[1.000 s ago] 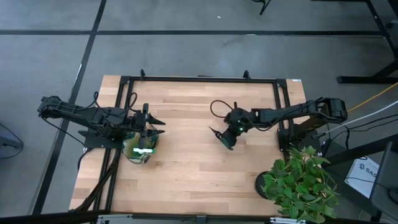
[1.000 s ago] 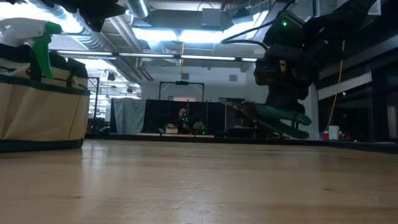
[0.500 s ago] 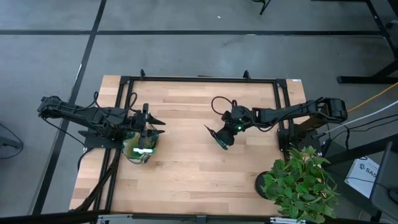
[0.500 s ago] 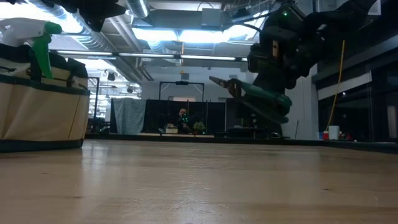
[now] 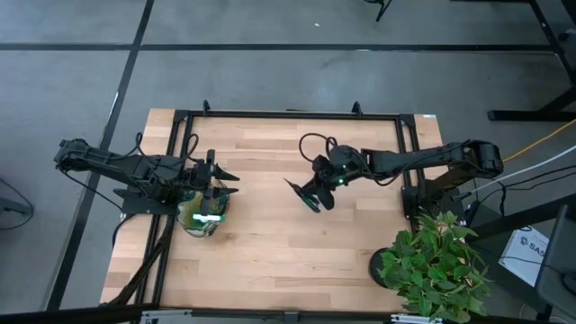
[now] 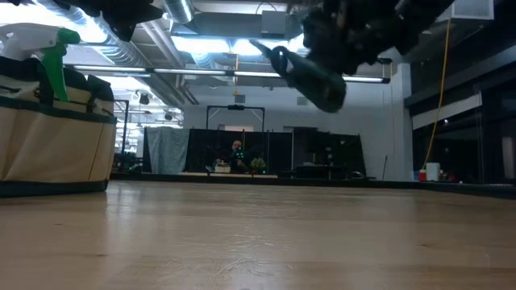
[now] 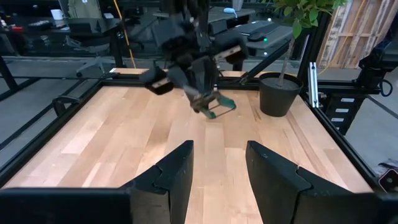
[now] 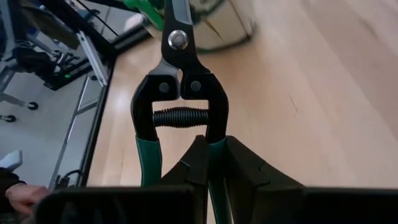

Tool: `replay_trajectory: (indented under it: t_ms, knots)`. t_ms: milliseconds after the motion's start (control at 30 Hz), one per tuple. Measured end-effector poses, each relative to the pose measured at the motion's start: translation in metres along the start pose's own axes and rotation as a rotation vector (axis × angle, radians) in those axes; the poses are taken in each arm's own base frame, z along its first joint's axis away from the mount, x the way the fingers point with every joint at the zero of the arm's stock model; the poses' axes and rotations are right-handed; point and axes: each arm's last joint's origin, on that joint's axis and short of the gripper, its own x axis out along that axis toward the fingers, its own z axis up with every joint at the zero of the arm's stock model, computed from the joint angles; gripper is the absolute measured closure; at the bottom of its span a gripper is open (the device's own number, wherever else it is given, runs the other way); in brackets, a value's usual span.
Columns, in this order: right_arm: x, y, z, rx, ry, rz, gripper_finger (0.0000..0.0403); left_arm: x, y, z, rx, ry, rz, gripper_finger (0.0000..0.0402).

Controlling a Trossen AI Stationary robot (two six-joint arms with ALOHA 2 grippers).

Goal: Pick & Place Garden tools in Gardening bag
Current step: Put the green shear scissors into the gardening bag

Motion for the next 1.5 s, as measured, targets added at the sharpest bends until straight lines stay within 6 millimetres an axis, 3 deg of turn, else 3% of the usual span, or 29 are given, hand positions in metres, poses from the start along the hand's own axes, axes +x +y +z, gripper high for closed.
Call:
replay_trajectory:
  t_ms: [300, 567, 800, 1200, 1500]
  knots:
    - [-0.006, 0.016, 0.028, -0.095, -0.067, 0.03, 0.0373, 0.0, 0.0, 0.0, 0.0, 0.0, 0.0, 0.0258]
    - [-0.01, 0.022, 0.041, -0.207, -0.108, 0.033, 0.0373, 0.0, 0.0, 0.0, 0.0, 0.0, 0.0, 0.0258]
    - [-0.013, 0.019, 0.053, -0.329, -0.199, -0.073, 0.0373, 0.0, 0.0, 0.0, 0.0, 0.0, 0.0, 0.0258]
    - [-0.01, 0.007, 0.065, -0.509, -0.303, -0.108, 0.0373, 0.0, 0.0, 0.0, 0.0, 0.0, 0.0, 0.0258]
    - [-0.013, 0.009, 0.073, -0.596, -0.389, -0.109, 0.0371, 0.0, 0.0, 0.0, 0.0, 0.0, 0.0, 0.0258]
